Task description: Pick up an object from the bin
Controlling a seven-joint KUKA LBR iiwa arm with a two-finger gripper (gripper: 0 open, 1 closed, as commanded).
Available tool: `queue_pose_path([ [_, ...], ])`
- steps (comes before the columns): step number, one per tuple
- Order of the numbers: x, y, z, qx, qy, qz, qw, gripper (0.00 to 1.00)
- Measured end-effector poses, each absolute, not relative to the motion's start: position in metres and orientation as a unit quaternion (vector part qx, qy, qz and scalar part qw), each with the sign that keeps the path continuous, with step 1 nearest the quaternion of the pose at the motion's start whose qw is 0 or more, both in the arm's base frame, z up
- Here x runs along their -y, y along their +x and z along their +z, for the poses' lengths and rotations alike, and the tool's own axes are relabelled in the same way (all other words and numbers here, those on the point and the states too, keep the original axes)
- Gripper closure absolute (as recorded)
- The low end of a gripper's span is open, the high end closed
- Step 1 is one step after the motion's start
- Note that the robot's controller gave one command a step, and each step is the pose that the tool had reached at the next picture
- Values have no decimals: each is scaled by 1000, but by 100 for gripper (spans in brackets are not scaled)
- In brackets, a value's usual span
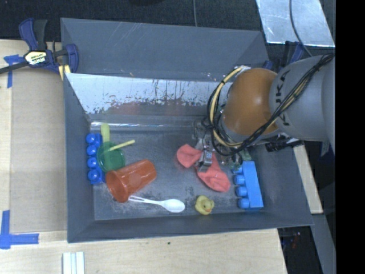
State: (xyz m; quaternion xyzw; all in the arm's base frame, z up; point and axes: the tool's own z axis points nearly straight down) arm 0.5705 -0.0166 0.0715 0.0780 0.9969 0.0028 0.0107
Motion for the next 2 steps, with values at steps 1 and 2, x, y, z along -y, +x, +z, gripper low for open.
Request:
queue_pose_path([
  [1, 31, 571, 243, -999, 40, 2, 14, 100],
  [2, 31, 571, 241, -999, 40, 2, 13, 100],
])
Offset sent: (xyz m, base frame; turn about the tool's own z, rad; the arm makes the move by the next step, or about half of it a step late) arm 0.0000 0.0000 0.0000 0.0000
